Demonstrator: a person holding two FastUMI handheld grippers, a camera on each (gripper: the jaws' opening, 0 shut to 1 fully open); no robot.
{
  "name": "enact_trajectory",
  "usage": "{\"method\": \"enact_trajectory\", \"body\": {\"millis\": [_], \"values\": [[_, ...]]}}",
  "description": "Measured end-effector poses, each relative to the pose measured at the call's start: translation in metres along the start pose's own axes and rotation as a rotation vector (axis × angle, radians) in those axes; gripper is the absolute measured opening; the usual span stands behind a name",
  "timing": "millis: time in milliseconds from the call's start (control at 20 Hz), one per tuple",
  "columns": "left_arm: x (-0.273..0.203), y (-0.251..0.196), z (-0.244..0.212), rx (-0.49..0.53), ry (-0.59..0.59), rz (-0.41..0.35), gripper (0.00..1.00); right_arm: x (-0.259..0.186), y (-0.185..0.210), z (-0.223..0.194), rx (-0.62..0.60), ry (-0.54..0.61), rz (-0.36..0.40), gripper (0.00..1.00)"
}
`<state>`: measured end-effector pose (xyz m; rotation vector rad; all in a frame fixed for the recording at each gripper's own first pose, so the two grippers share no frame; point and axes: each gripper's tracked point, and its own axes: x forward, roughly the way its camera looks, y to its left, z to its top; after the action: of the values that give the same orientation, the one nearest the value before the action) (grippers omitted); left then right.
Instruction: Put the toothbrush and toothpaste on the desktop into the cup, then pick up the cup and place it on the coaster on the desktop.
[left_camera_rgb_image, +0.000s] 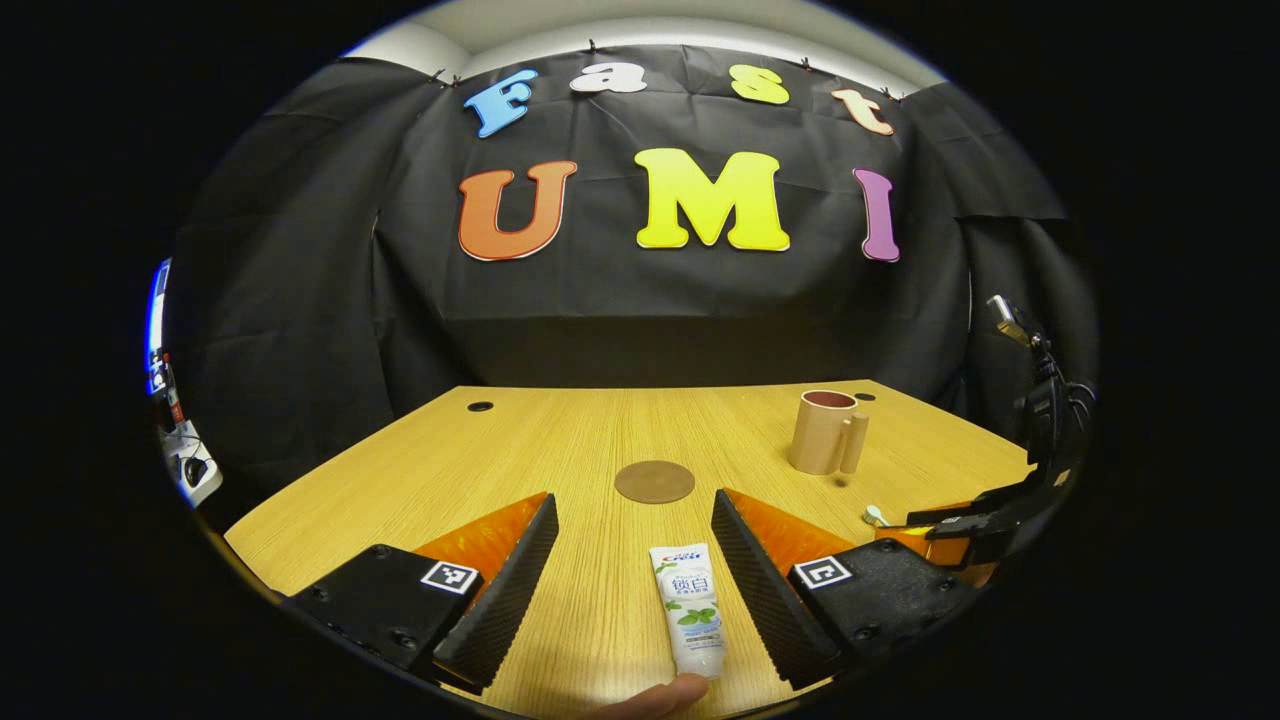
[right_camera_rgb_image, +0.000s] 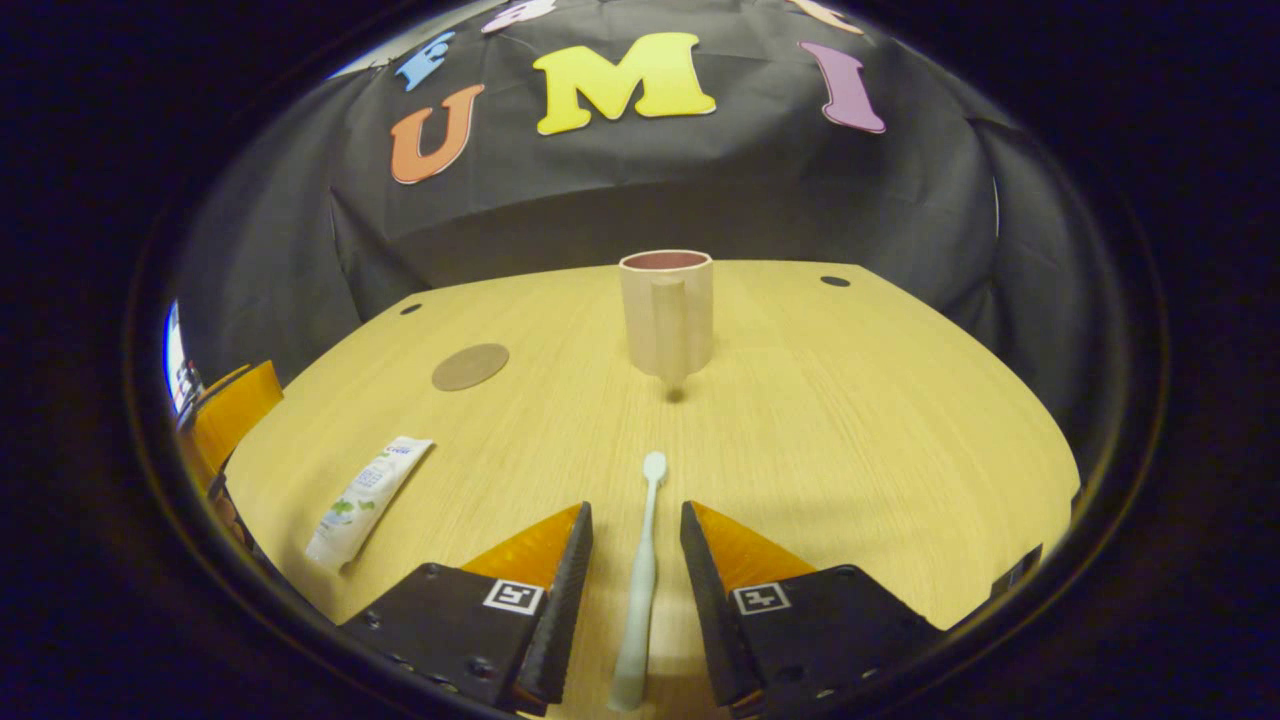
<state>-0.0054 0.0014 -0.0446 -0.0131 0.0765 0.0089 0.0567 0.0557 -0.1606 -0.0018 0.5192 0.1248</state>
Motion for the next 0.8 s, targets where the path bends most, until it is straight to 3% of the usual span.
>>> {"method": "enact_trajectory", "body": {"millis": [150,350,400,800], "values": [[0.000,-0.004,-0.005,-0.004,0.018,-0.011,0.98,0.003,-0.005,-0.004,0.037,0.015,-0.002,0.32],[0.001,-0.011,-0.018,-0.011,0.059,-0.028,0.99,0.008,-0.012,-0.004,0.059,0.017,-0.001,0.17],[0.001,-0.012,-0.020,-0.009,0.071,-0.030,0.99,0.004,-0.012,-0.004,0.062,0.020,0.005,0.06],[0.002,-0.029,-0.051,-0.050,0.201,-0.055,0.99,0.001,-0.012,-0.005,0.061,-0.007,0.036,0.01]]}}
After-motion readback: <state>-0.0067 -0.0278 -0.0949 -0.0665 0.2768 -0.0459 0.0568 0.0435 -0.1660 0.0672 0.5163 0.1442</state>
